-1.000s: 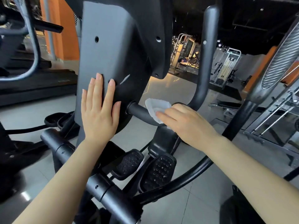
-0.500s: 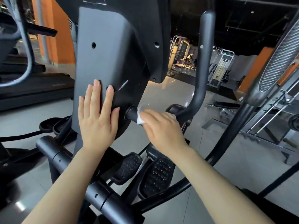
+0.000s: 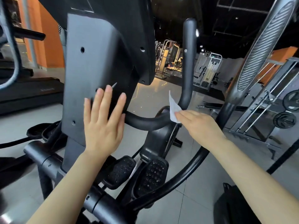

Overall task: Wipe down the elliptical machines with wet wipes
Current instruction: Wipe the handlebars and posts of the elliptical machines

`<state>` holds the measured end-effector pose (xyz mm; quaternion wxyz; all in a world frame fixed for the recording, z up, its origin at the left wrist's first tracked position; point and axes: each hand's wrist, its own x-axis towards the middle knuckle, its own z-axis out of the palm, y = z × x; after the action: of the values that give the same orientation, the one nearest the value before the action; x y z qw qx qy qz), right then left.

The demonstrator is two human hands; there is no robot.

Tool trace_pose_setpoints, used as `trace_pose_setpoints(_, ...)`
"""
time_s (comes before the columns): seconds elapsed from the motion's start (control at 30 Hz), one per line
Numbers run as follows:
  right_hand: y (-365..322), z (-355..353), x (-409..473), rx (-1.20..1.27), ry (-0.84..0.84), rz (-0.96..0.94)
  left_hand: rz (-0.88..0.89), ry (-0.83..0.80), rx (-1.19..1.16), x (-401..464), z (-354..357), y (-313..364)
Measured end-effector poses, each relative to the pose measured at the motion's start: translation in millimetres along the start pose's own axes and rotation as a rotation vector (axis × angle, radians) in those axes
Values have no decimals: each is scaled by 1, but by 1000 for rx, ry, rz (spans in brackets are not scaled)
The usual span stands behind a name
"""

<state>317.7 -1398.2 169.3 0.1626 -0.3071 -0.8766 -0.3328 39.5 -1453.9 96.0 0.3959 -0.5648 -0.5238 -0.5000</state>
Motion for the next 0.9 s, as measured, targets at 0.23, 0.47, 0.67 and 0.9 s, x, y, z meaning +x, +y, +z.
trace_pose_setpoints(0.23, 13, -3, 30, -156, 314, 86, 88, -165, -208, 19, 52, 43)
trace_pose_setpoints(0.47, -38, 52, 18, 622, 383, 488, 146, -18, -164, 17, 61, 41)
trace_pose_setpoints(0.67, -88, 28, 28, 917, 481, 461, 142, -6, -223, 13, 63, 38)
trace_pose_setpoints(0.9, -1, -11, 46, 261, 682, 96, 121, 8, -252, 12, 61, 39)
